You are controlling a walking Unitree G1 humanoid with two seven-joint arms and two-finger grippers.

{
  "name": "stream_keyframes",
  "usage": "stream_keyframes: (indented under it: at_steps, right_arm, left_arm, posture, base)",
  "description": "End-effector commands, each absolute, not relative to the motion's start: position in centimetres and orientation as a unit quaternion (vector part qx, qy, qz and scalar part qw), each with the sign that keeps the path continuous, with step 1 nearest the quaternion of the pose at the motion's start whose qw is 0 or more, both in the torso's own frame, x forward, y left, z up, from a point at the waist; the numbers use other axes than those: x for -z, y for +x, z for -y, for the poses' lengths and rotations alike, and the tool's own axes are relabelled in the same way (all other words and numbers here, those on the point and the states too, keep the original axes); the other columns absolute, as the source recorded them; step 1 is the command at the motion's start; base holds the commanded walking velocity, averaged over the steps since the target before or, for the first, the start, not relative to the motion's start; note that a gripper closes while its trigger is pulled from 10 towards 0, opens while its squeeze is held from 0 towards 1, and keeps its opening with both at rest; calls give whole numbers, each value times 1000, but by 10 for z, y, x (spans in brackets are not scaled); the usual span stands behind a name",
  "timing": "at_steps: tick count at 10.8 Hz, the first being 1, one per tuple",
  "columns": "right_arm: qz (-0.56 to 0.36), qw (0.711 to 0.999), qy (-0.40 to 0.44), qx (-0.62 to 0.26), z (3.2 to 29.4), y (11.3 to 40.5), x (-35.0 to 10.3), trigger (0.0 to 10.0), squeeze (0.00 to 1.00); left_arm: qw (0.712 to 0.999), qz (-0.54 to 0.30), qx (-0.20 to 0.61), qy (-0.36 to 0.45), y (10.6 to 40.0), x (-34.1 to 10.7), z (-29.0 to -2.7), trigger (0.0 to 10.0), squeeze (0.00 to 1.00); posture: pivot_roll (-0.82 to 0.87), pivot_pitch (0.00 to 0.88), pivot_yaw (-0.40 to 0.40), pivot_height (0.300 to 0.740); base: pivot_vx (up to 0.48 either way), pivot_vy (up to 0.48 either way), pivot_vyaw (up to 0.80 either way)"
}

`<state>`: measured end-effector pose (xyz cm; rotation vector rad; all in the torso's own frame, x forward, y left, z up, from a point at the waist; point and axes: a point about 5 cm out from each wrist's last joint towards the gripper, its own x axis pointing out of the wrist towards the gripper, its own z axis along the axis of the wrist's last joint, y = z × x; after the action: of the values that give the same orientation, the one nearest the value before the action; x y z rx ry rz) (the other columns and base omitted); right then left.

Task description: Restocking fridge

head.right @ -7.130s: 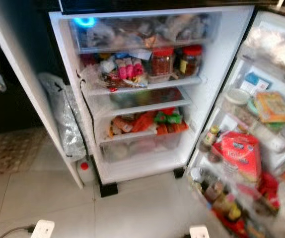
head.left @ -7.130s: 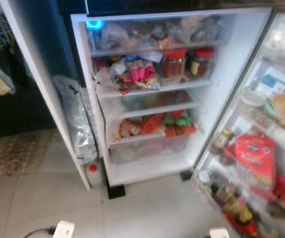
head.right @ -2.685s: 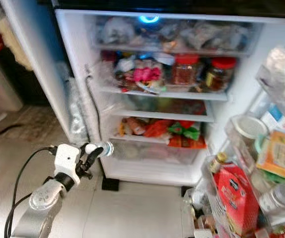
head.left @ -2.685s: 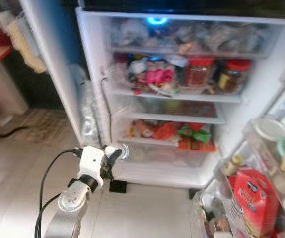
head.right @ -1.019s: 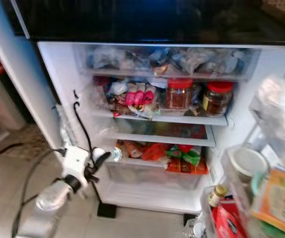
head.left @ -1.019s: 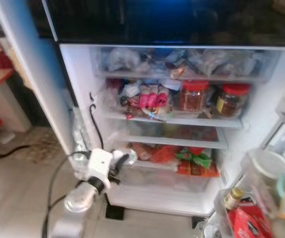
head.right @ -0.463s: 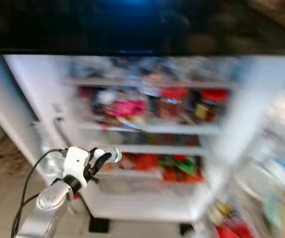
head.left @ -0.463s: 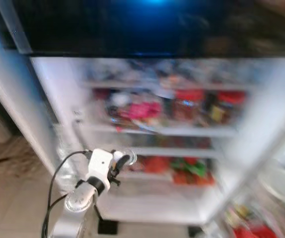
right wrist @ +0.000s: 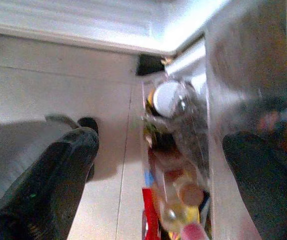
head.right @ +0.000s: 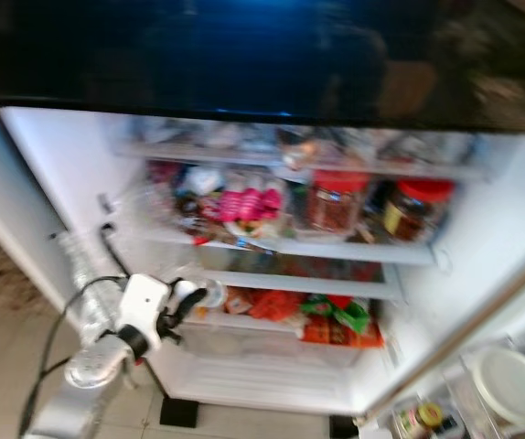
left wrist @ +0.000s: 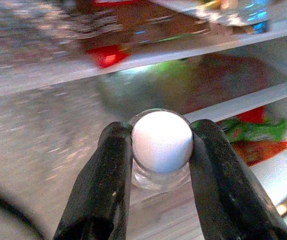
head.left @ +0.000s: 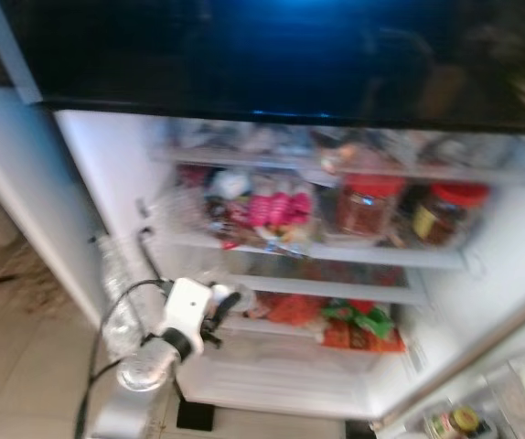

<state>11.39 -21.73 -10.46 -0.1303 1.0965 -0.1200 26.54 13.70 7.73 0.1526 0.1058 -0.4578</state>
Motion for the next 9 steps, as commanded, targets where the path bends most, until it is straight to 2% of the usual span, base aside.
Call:
stream_keyframes:
  at_steps: [1,3,7,9]
  right_arm:
    - [-524,848,-53,62,217,109,106,10000,0]
    - [-522,849,-51,62,217,109,106,10000,0]
    - [-516,852,-41,71,217,109,106,10000,0]
    - [-516,852,-32,76,216,108,106,10000,0]
  left_arm:
    - [971,-41,224,77,265,-81,-137,10000,0]
    - [977,-29,192,83,265,-83,-145,10000,0]
    - [981,-18,169,91,253,-84,-149,10000,0]
    - [982,-18,162,93,256,-86,-154,10000,0]
  posture:
    - [-105,0,-27,740]
    - [-97,0,-31,740]
    - [-113,0,-17,740]
    - [-99,0,-13,740]
  base:
    - [0,0,0]
    - [0,0,0]
    - [0,0,0]
    - [0,0,0]
